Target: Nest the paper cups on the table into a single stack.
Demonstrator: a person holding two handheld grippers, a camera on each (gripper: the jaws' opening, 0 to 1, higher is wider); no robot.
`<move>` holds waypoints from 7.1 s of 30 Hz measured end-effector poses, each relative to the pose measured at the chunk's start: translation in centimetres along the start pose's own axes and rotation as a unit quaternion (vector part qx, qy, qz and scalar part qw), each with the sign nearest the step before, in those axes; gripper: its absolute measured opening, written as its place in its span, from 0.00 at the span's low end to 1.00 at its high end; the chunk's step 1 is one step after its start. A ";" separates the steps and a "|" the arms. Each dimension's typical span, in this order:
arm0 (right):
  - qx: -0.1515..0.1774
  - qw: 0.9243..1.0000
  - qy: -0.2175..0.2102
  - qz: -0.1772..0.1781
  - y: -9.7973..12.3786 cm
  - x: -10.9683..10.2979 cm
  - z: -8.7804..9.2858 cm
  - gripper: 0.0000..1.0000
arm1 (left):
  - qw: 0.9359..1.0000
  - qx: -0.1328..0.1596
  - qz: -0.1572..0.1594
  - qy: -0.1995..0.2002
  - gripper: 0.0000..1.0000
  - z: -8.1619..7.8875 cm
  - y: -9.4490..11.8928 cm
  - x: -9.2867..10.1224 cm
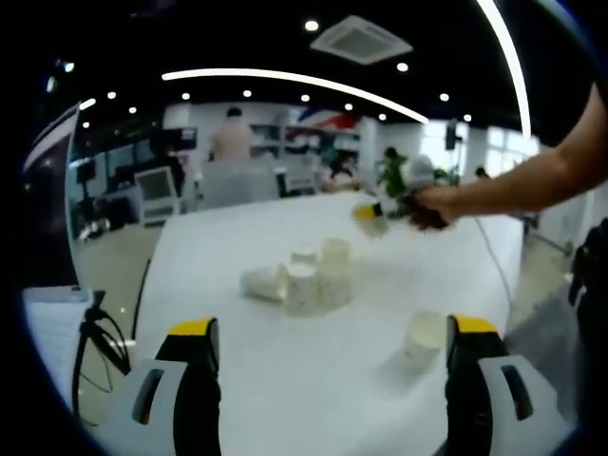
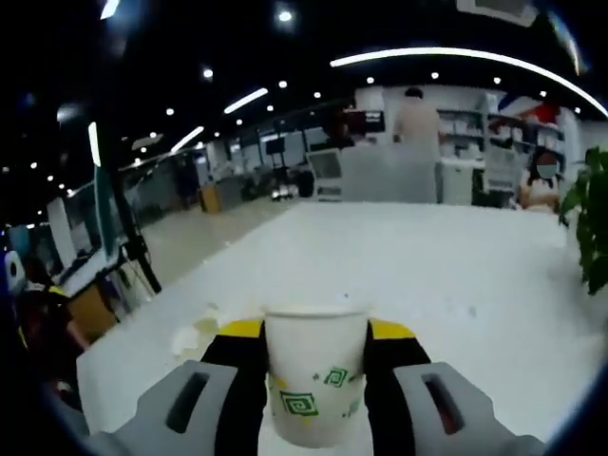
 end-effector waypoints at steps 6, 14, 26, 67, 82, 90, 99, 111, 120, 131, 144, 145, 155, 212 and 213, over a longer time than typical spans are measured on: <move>0.088 0.995 0.031 -0.029 0.6 -1.6 -2.0 0.35 | 1.000 -0.002 0.000 0.008 0.99 0.2 0.0 0.0; 0.128 0.990 0.044 -0.028 0.9 -2.1 -3.1 0.33 | 1.000 0.004 0.004 0.009 0.99 -0.3 -0.2 0.2; 0.144 0.988 0.037 -0.044 1.4 -3.4 -3.5 0.33 | 1.000 0.011 0.004 0.013 0.99 -0.6 0.0 0.3; 0.189 0.979 0.017 -0.080 7.3 -10.2 -3.0 0.34 | 0.999 0.006 0.031 -0.010 0.99 0.6 1.6 3.7; 0.199 0.974 0.045 -0.096 8.6 -12.9 -2.4 0.34 | 0.999 0.009 0.026 -0.026 0.99 1.4 1.7 2.9; 0.201 0.972 0.050 -0.113 9.1 -14.8 -1.7 0.35 | 0.999 0.011 0.029 -0.031 0.99 1.3 1.8 2.9; 0.206 0.969 0.045 -0.129 10.0 -16.6 -1.4 0.35 | 0.997 -0.003 0.031 -0.066 0.99 1.8 1.9 3.4; 0.218 0.965 0.042 -0.141 11.6 -18.3 -1.5 0.36 | 0.998 -0.007 0.022 -0.058 0.99 2.1 2.2 3.5; 0.224 0.961 0.069 -0.149 13.0 -19.5 -0.8 0.36 | 0.999 -0.006 0.019 -0.044 0.99 2.3 2.4 3.4; 0.239 0.956 0.049 -0.163 14.9 -20.6 -0.5 0.36 | 0.999 -0.007 0.023 -0.039 0.99 2.4 2.0 3.7; 0.239 0.953 0.047 -0.178 15.9 -21.9 0.8 0.38 | 0.999 -0.006 0.026 -0.031 0.99 2.5 1.8 3.7; 0.238 0.953 0.046 -0.179 15.9 -21.9 0.9 0.37 | 0.999 -0.007 0.026 -0.032 0.99 2.5 1.8 3.7; 0.249 0.950 0.042 -0.182 15.3 -21.9 2.6 0.37 | 0.999 -0.008 0.026 -0.029 0.99 2.6 1.7 3.9; 0.130 0.975 0.031 -0.177 12.6 -20.9 12.2 0.39 | 0.999 -0.009 0.028 -0.026 0.99 2.6 2.1 3.9; 0.127 0.975 0.029 -0.178 12.5 -20.9 12.4 0.39 | 0.999 -0.009 0.028 -0.026 0.99 2.6 2.1 3.9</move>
Point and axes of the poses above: the point that each gripper's makers call its tool centre point, and the gripper's own axes: y roughly backward along the fingers, x roughly to its right, z roughly out of its underside, the point moved 7 cm from there along y, roughly backward along the fingers, and after that the axes turned 1 degree about y, right-handed, at the moved point
